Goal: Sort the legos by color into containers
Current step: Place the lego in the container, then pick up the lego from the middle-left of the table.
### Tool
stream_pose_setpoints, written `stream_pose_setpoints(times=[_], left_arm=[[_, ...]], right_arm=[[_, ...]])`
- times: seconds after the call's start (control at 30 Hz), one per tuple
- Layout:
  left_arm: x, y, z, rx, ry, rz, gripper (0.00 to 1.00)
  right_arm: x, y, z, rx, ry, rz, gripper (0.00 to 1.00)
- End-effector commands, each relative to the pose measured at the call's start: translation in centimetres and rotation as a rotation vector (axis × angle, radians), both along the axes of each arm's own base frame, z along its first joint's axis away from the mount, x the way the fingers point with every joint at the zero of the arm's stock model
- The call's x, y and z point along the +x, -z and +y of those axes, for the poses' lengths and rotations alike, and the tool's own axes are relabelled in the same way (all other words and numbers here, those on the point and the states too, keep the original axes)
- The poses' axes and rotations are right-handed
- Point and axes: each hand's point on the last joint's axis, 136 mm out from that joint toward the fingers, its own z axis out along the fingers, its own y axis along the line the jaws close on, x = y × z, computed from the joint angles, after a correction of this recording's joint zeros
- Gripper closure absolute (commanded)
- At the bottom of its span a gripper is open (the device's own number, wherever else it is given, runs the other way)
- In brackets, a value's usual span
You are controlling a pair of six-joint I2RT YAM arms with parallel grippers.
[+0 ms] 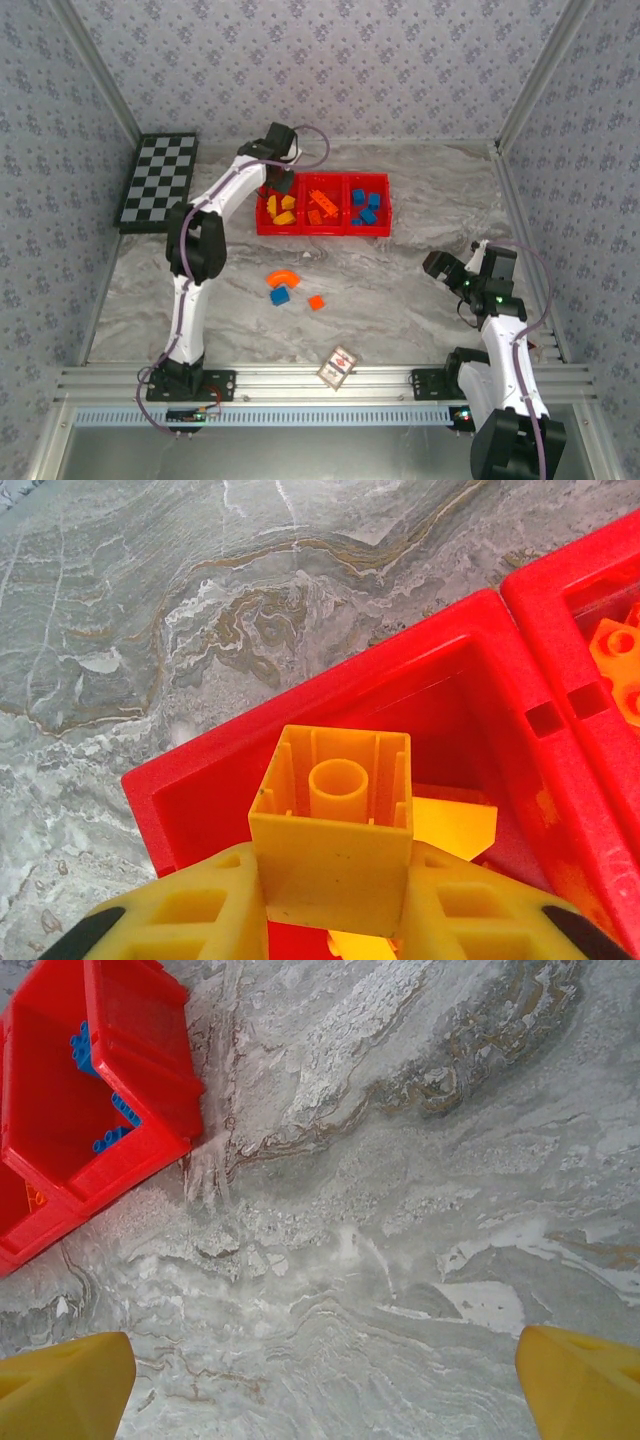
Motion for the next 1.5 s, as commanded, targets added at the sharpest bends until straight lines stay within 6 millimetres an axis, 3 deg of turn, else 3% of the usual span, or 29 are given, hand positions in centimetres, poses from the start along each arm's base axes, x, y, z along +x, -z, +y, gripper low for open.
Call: stream_pose_setpoints(times=[0.0, 0.17, 0.3, 0.37, 0.57, 0.67, 0.7, 0.73, 1.0, 1.2, 1.3, 1.47], left_arm=[[0.4, -0.6, 0.0, -0.004, -0.015, -0.019, 0.63], [-0.1, -0.6, 0.5, -0.003, -0.032, -0.029, 0.54], [-0.4, -1.9, 0.4, -0.022, -0.032, -0.054, 0.44], [-1.0, -1.5, 0.8, -0.013, -0.034, -0.041, 0.41], [-3.2, -3.2, 1.6, -0.042, -0.049, -0.085, 0.25], [-5.4, -4.9, 2.3, -0.096, -0.061, -0.136, 0.17], [-6.5, -5.3, 2.6, -0.116, -0.061, -0.148, 0.06], [-7.5, -5.7, 2.8, -0.136, -0.057, -0.159, 0.01], [-16.4, -8.1, 4.5, -0.394, -0.061, -0.259, 0.00], [-20.1, -7.7, 5.8, -0.495, -0.128, -0.185, 0.00], [-21.6, -6.4, 5.8, -0.485, -0.155, -0.103, 0.00], [-26.2, -3.6, 5.8, -0.288, -0.244, 0.032, 0.01]], right_arm=[[0.1, -0.1, 0.3, 0.026, -0.009, -0.003, 0.00], [0.1, -0.1, 0.9, 0.031, -0.028, -0.003, 0.00], [0.1, 0.0, 1.1, 0.033, -0.035, -0.006, 0.00], [0.0, -0.1, 1.2, 0.033, -0.037, -0.008, 0.00], [0.0, -0.2, 1.1, 0.036, -0.030, -0.014, 0.00], [0.1, -0.3, 0.9, 0.035, -0.026, -0.019, 0.00], [0.1, -0.4, 0.9, 0.033, -0.024, -0.021, 0.00], [0.0, -0.5, 0.9, 0.032, -0.026, -0.020, 0.00], [-0.1, -0.8, 0.2, 0.001, -0.010, -0.035, 0.00], [0.1, -0.4, -0.3, -0.015, 0.008, -0.020, 0.00], [-0.1, -0.1, -0.6, -0.023, 0.019, -0.006, 0.00], [-0.1, -0.1, -1.0, -0.024, 0.042, -0.001, 0.00]])
